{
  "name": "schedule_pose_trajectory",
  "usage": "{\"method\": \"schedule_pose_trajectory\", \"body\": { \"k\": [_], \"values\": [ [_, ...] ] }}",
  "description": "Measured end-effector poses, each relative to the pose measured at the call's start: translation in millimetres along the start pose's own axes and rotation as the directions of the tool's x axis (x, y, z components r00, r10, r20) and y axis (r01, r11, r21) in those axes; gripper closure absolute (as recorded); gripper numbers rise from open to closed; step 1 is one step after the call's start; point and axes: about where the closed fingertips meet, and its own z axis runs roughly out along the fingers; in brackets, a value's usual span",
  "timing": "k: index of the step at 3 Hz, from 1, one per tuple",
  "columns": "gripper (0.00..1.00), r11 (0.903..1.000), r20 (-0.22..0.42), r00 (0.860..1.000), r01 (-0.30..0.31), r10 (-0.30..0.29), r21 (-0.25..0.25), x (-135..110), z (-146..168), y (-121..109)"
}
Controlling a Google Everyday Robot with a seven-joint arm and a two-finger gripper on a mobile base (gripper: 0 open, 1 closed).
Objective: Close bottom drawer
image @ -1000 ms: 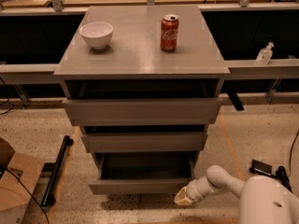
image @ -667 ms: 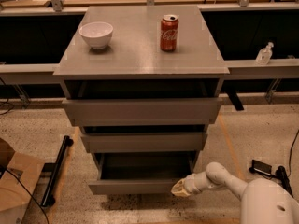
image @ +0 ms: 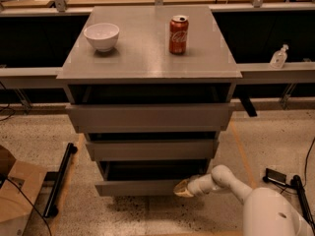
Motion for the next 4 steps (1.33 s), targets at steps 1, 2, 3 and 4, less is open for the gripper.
{"method": "schedule_pose_trajectory", "body": {
  "k": [1, 2, 3, 4],
  "values": [
    [1.0, 0.9976, 0.054, 0.996, 0.064, -0.066, 0.023, -27, 8, -27],
    [1.0, 0.9977, 0.054, 0.996, 0.064, -0.066, 0.023, -27, 8, -27],
    [1.0, 0.9961, 0.053, 0.996, 0.072, -0.074, 0.051, -26, 11, -33],
    [1.0, 0.9821, 0.047, 0.99, 0.121, -0.129, 0.144, -28, 8, -55]
  ]
}}
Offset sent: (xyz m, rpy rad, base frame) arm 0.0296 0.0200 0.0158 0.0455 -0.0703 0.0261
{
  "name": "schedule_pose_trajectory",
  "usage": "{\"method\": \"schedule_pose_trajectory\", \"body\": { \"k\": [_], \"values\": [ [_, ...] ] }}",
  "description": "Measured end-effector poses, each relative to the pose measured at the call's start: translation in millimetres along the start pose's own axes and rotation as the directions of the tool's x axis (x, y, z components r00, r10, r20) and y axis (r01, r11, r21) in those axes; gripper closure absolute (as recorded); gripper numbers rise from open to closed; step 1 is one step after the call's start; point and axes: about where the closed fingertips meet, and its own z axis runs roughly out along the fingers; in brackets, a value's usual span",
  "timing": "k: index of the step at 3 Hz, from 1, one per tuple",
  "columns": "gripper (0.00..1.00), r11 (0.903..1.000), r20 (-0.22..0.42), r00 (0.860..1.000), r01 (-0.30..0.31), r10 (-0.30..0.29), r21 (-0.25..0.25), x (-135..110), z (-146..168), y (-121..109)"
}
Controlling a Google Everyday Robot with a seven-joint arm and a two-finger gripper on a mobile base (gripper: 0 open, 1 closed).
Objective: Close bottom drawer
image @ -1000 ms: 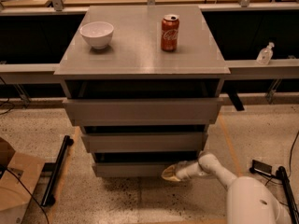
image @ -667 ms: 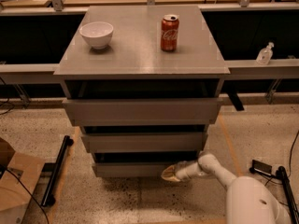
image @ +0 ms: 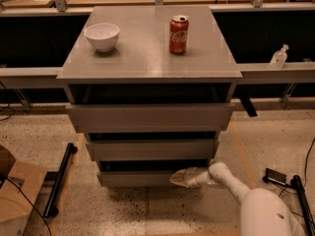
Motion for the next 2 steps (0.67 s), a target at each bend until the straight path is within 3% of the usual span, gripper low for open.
{"method": "schedule_pose_trajectory", "body": {
  "k": [1, 2],
  "values": [
    [1.0, 0.9931, -0.009, 0.999, 0.041, -0.04, 0.11, 9.3, 1.5, -28.3],
    [1.0, 0.9931, -0.009, 0.999, 0.041, -0.04, 0.11, 9.3, 1.0, -26.6]
  ]
}}
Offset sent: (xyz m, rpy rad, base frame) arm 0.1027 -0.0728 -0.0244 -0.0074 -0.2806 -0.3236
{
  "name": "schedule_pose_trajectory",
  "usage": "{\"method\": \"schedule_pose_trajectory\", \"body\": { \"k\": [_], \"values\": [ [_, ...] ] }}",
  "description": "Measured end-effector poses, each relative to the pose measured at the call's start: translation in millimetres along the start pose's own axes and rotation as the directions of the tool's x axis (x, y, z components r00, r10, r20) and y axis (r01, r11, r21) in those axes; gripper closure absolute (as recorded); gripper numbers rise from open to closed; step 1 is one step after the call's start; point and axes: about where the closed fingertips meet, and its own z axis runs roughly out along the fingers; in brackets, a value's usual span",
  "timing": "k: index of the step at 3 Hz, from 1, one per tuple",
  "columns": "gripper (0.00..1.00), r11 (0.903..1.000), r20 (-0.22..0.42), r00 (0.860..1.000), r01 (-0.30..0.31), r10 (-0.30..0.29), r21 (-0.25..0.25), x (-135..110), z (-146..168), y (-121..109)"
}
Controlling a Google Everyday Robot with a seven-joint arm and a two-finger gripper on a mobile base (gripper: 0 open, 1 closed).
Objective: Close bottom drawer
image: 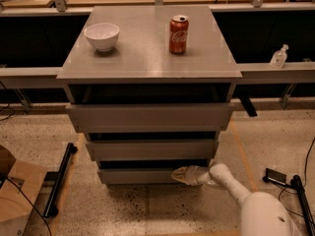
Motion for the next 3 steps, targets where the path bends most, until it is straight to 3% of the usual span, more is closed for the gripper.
{"method": "schedule_pose_trajectory", "body": {
  "k": [1, 2, 3],
  "values": [
    [1.0, 0.9958, -0.029, 1.0, -0.008, 0.01, 0.091, 13, -16, -21],
    [1.0, 0.9978, -0.109, 0.994, -0.007, 0.014, 0.067, 15, -40, -15],
    [0.82, 0.9997, -0.091, 0.996, -0.022, 0.023, 0.014, 4, -26, 13]
  ]
}}
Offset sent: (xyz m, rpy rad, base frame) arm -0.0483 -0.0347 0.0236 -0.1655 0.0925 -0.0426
